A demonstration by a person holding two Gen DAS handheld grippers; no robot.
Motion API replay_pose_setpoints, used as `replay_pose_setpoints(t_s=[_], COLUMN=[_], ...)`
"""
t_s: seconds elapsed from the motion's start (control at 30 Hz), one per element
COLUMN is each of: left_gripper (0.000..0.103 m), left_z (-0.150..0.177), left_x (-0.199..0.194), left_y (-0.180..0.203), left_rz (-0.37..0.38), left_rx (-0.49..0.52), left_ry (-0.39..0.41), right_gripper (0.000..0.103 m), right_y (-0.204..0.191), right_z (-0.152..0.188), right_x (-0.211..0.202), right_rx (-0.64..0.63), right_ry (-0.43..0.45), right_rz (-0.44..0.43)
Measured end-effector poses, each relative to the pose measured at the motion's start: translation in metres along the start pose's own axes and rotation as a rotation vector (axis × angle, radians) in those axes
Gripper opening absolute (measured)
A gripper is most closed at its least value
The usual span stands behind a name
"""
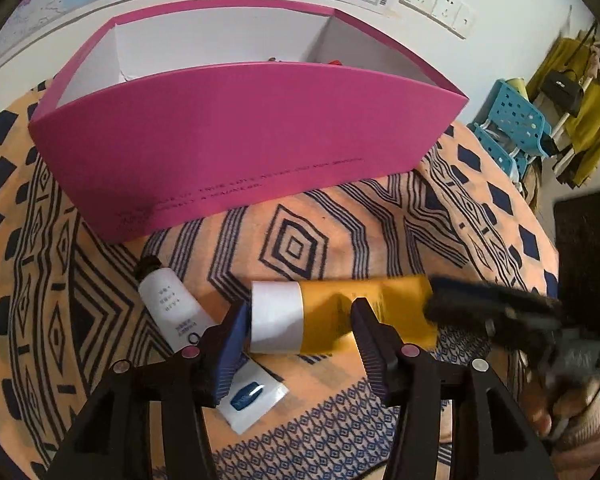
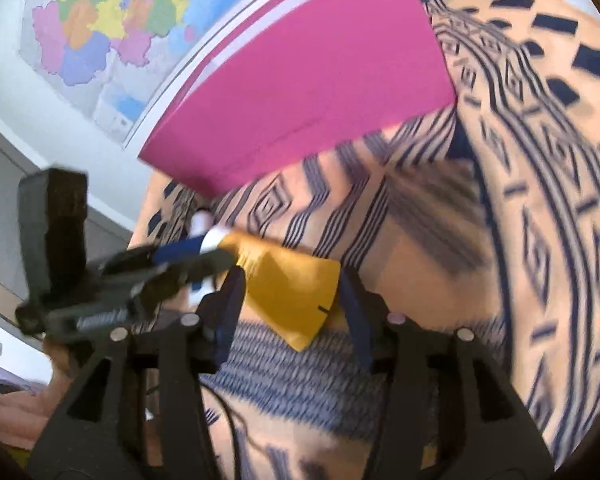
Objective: Organize rigid objects
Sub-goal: 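Close the right gripper on the yellow tube and lift it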
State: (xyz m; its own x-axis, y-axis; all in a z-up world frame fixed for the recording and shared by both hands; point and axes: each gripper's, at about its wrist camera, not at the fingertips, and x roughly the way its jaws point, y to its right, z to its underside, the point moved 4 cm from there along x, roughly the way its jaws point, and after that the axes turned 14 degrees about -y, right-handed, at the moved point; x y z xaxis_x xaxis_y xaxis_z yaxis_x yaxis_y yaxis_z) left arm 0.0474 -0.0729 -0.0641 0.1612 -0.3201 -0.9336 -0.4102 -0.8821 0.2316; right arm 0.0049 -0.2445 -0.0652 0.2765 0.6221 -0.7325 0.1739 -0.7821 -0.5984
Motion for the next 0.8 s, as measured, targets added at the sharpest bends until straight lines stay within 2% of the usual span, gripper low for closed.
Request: replay_pose_setpoints(t_s=[0.17,0.3,0.43,0.57,0.8], left_gripper=[0.053,0.053,0.053,0.053,0.052], left_z=[0.001,0.0,0.002,-0.006,-0.021], left_x=[0.001,0.001,0.0,-0.007,-0.022], left_y=[-0.003,-0.001,0.003,0.007,0.006], left_rz=[0.031,0.008,0.037,0.025,0.035], left_rx=[-0.019,-0.042,-0.071,-0.1,-0.148], left_ry=[-0.005,0.001,-0.007,0.018,0.053], right_gripper=[0.051,0.051,0.047,0.047,0.046], right_y=[0.001,-0.007,-0.01,-0.017,-0.023], right_z=[0.003,0.005,-0.006,-0.018,-0.04], right_x=[0.003,0.004,-0.004,-0.01,-0.02], right_rx=[-0.018,-0.058,-0.058,-0.083,-0.087], right_ry=[-0.028,-0.021,0.014,0.051,0.103], right_rz=[-0.011,0.063,0.069,0.124,0.136])
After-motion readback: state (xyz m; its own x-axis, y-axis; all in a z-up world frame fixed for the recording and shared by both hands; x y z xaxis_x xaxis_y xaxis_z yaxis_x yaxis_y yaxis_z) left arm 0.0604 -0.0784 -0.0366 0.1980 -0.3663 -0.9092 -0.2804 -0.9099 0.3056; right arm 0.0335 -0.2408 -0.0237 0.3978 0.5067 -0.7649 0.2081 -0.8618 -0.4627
